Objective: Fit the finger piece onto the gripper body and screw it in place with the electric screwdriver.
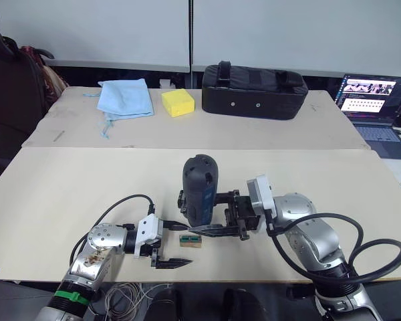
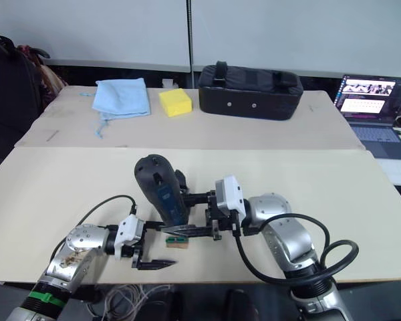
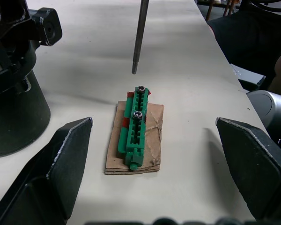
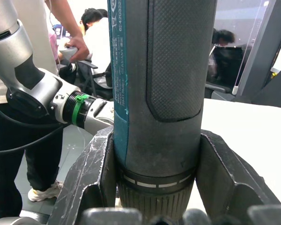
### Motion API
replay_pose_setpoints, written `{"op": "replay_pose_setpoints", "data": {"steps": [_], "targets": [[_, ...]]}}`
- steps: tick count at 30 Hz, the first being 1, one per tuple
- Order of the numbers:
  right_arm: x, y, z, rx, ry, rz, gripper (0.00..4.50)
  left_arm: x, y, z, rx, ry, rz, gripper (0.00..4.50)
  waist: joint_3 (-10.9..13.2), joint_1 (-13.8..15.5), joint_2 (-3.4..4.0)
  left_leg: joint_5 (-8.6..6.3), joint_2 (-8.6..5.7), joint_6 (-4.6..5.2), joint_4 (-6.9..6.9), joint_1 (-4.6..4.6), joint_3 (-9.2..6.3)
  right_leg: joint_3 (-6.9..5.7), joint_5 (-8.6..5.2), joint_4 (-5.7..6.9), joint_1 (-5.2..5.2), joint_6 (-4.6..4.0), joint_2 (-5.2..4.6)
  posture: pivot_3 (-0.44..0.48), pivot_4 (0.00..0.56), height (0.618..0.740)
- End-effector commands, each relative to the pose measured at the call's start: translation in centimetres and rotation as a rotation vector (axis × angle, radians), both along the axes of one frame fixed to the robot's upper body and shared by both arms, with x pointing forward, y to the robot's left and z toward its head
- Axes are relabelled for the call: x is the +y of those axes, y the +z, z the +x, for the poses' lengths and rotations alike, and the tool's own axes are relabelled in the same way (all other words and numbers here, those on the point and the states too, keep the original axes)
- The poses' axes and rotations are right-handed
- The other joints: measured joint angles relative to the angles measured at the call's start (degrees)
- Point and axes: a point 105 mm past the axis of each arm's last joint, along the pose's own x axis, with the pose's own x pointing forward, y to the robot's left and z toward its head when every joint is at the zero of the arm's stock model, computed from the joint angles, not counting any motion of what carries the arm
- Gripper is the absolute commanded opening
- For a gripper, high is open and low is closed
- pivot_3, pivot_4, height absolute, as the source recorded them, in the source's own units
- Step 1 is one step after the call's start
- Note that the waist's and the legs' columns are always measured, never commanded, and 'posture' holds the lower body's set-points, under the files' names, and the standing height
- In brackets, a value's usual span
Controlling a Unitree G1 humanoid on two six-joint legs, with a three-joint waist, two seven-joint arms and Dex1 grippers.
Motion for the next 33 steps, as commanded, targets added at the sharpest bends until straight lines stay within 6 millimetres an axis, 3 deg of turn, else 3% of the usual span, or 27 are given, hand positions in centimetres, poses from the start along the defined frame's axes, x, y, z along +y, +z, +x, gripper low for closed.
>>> {"op": "replay_pose_setpoints", "data": {"steps": [1,33], "targets": [[0.04,1.21,-0.66,-0.041,0.034,0.038,1.92,-0.32,-0.84,-0.47,0.037,-0.011,0.005,4.5,0.0,0.0,0.0,0.0,0.0,0.0,0.0,0.0,0.0,0.0,0.0,0.0,0.0,0.0,0.0,0.0,0.15,0.74],[0.39,0.39,-0.39,-0.027,0.039,0.013,1.92,-0.39,-1.03,-0.69,0.061,-0.001,0.011,4.5,-0.04,-0.04,0.07,0.0,0.0,0.0,-0.01,0.01,-0.01,0.0,0.0,-0.02,0.0,0.0,-0.01,0.0,0.15,0.74]]}}
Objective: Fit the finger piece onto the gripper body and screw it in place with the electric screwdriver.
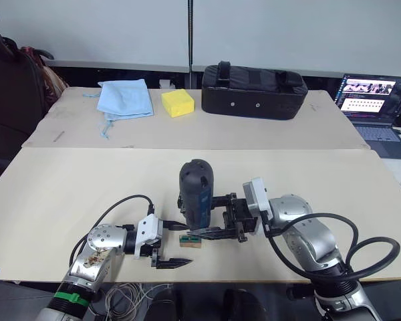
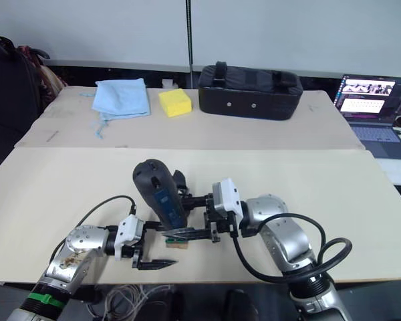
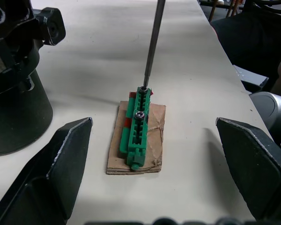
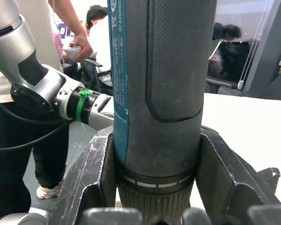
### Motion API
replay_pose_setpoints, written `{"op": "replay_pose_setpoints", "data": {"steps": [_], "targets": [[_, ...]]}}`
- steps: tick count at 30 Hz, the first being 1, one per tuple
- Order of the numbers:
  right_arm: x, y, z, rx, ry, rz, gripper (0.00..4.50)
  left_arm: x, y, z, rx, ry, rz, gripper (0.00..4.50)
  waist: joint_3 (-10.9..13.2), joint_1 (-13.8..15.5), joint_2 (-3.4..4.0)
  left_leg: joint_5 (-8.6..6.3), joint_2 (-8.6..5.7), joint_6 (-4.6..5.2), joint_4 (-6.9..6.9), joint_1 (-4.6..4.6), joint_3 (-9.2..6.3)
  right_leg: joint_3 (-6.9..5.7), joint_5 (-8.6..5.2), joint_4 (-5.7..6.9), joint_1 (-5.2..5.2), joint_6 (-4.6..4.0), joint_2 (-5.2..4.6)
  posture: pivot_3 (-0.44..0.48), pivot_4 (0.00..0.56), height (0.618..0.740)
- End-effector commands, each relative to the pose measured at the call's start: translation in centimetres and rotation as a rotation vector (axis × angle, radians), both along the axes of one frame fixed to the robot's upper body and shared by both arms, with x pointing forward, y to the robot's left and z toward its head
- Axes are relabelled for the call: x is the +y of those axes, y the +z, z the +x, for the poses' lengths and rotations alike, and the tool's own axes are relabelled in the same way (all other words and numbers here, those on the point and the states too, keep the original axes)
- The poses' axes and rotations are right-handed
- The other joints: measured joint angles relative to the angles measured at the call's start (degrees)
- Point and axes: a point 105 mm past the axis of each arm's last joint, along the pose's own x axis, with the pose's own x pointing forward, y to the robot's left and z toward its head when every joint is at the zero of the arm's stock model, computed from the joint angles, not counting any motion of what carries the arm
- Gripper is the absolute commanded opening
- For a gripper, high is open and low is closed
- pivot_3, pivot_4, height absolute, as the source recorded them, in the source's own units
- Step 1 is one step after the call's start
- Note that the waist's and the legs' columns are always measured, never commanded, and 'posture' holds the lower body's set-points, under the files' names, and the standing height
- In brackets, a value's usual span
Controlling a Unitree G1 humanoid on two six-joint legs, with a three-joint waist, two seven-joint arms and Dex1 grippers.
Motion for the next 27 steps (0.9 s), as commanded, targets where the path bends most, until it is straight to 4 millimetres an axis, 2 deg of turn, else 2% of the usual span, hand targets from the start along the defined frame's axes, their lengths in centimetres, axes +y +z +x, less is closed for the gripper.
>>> {"op": "replay_pose_setpoints", "data": {"steps": [1,27], "targets": [[0.1,1.14,-0.38,-0.054,0.022,0.032,1.92,-0.34,-0.87,-0.59,0.043,-0.012,0.011,4.5,0.0,0.0,0.0,0.0,0.0,0.0,0.0,0.0,0.0,0.0,0.0,0.0,0.0,0.0,0.0,0.0,0.15,0.74],[0.16,1.33,-0.7,-0.028,0.057,0.023,1.92,-0.23,-0.89,-0.65,0.05,-0.005,0.009,4.5,0.0,0.0,0.0,0.0,0.0,-0.01,-0.01,0.0,-0.03,0.0,0.0,-0.02,-0.01,0.0,-0.01,0.0,0.15,0.74]]}}
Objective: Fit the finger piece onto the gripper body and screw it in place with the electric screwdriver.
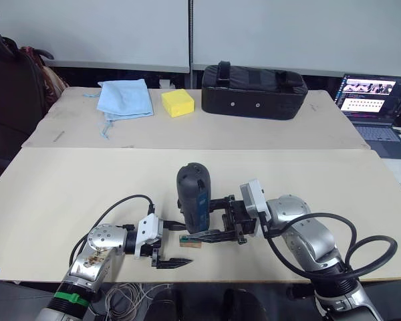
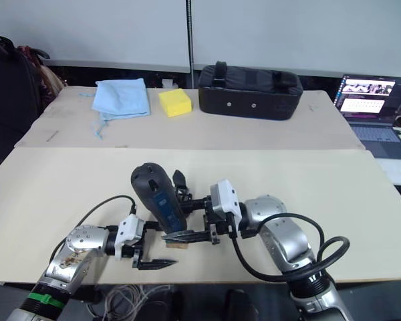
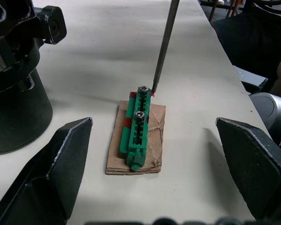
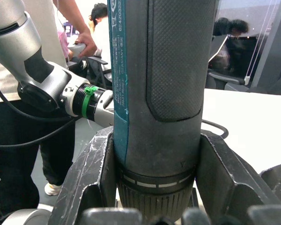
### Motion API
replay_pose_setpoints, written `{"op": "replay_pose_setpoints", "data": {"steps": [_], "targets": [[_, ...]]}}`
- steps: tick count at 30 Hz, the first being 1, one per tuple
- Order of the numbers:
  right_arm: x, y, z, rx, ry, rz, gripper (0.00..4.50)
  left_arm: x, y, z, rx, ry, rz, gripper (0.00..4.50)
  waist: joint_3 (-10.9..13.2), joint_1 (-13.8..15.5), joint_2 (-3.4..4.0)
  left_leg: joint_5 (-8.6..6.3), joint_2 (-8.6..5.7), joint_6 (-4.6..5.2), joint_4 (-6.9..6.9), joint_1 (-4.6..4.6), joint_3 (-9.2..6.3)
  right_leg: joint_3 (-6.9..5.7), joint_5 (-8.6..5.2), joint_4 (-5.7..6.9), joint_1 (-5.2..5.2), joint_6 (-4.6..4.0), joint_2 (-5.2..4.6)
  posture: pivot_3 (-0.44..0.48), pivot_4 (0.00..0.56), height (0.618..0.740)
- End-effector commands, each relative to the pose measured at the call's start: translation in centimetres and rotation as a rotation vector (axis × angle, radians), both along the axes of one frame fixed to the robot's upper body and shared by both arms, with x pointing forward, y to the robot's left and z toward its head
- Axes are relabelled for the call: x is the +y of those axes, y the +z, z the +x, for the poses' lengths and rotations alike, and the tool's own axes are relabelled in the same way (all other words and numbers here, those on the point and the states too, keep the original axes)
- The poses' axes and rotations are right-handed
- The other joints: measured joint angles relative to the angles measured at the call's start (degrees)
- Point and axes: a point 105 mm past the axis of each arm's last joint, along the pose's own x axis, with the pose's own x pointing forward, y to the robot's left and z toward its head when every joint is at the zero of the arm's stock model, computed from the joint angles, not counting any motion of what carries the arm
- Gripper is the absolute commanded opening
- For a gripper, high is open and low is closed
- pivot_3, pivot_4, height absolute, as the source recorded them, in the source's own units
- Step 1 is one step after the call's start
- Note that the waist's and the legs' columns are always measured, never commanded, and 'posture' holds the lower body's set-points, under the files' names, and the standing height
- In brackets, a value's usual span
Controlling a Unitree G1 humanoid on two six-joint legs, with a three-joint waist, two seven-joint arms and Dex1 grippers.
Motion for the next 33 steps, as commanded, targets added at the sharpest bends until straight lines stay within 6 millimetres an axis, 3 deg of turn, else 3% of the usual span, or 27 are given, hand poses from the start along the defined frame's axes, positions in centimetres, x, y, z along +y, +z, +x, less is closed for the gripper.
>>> {"op": "replay_pose_setpoints", "data": {"steps": [1,9,18,33], "targets": [[0.1,1.7,-0.6,-0.051,0.038,0.047,1.92,-0.3,-0.9,-0.7,0.047,-0.01,0.009,4.5,0.0,0.0,0.0,0.0,0.0,0.0,0.0,0.0,0.0,0.0,0.0,0.0,0.0,0.0,0.0,0.0,0.15,0.74],[0.1,1.8,-0.5,-0.052,0.04,0.048,1.92,-0.3,-1.0,-0.7,0.049,-0.008,0.009,4.5,0.0,0.0,0.0,0.0,0.0,0.0,-0.01,0.0,-0.02,0.0,0.0,-0.01,0.0,0.0,0.0,0.0,0.15,0.74],[0.0,3.6,0.0,-0.085,0.03,0.102,1.92,-0.1,-1.2,-0.8,0.051,-0.01,0.011,4.5,0.0,0.0,0.0,0.0,0.01,0.0,-0.02,0.0,-0.05,0.0,0.0,-0.03,-0.01,0.0,-0.01,0.0,0.15,0.74],[0.1,2.0,0.1,-0.056,0.031,0.041,1.92,-0.4,-1.1,-0.9,0.043,-0.027,0.012,4.5,0.0,-0.01,0.0,0.0,0.0,0.0,-0.04,0.0,-0.03,0.0,0.0,-0.06,-0.01,0.0,-0.02,0.0,0.15,0.74]]}}
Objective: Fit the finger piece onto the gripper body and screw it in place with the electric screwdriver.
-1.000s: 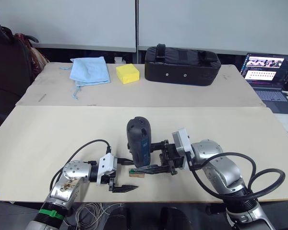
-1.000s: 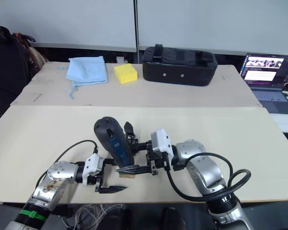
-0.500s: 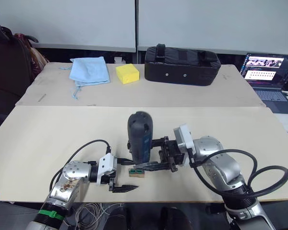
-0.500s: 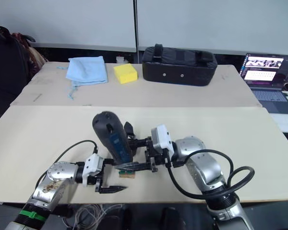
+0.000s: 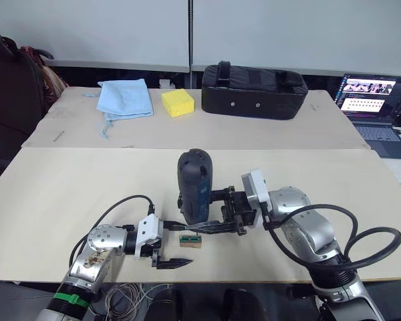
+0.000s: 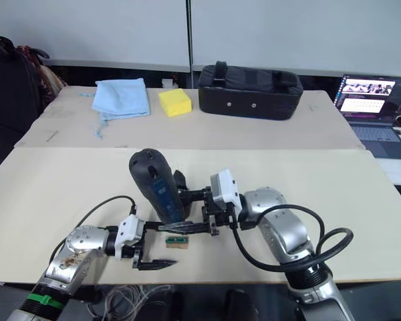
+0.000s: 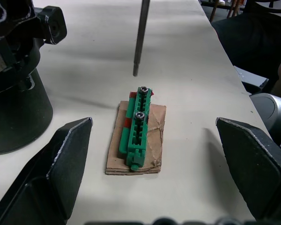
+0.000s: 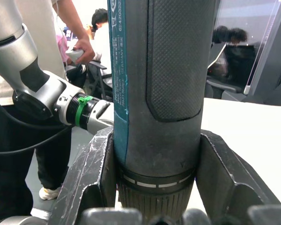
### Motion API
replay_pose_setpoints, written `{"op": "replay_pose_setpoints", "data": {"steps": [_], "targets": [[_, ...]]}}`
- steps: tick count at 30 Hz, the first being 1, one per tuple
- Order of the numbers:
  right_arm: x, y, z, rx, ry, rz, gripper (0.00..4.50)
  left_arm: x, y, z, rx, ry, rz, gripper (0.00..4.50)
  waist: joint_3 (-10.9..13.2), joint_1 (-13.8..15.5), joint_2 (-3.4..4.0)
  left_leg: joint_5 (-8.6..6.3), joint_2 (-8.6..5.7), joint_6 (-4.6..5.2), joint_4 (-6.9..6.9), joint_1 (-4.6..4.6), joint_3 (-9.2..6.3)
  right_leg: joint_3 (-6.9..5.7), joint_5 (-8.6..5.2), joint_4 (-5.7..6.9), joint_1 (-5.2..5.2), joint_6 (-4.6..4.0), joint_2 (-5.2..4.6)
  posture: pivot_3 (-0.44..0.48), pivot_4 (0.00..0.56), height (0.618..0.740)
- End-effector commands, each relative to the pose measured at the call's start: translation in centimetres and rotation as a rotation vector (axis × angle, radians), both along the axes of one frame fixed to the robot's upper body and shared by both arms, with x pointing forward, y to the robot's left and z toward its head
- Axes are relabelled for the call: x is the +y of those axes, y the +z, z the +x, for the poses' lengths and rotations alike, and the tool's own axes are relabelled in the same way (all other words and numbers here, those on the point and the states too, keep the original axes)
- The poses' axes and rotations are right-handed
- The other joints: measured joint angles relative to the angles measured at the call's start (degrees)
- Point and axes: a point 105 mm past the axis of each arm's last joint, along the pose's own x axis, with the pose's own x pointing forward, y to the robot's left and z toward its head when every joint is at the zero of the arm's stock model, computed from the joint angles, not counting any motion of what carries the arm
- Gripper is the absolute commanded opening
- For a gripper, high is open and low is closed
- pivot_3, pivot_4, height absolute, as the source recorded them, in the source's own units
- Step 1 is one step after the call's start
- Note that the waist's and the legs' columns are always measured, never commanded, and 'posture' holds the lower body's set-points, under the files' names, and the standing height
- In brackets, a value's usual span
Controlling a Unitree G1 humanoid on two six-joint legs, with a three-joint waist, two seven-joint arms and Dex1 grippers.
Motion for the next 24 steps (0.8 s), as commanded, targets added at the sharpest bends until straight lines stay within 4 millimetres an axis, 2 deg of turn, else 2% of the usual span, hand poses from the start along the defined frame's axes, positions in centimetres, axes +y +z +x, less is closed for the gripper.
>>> {"op": "replay_pose_setpoints", "data": {"steps": [1,24], "targets": [[-0.06,0.69,-0.49,-0.027,0.024,0.02,1.92,-0.35,-1.12,-0.77,0.05,-0.027,0.013,4.5,0.0,0.0,0.0,0.0,0.0,0.0,0.0,0.0,0.0,0.0,0.0,0.0,0.0,0.0,0.0,0.0,0.15,0.74],[0.13,0.61,-0.52,-0.02,0.023,0.024,1.92,-0.45,-1.24,-0.83,0.06,-0.023,0.014,4.5,0.0,0.01,0.0,0.0,0.0,-0.01,-0.01,0.0,-0.02,0.0,0.0,-0.02,0.0,0.0,-0.01,0.0,0.15,0.74]]}}
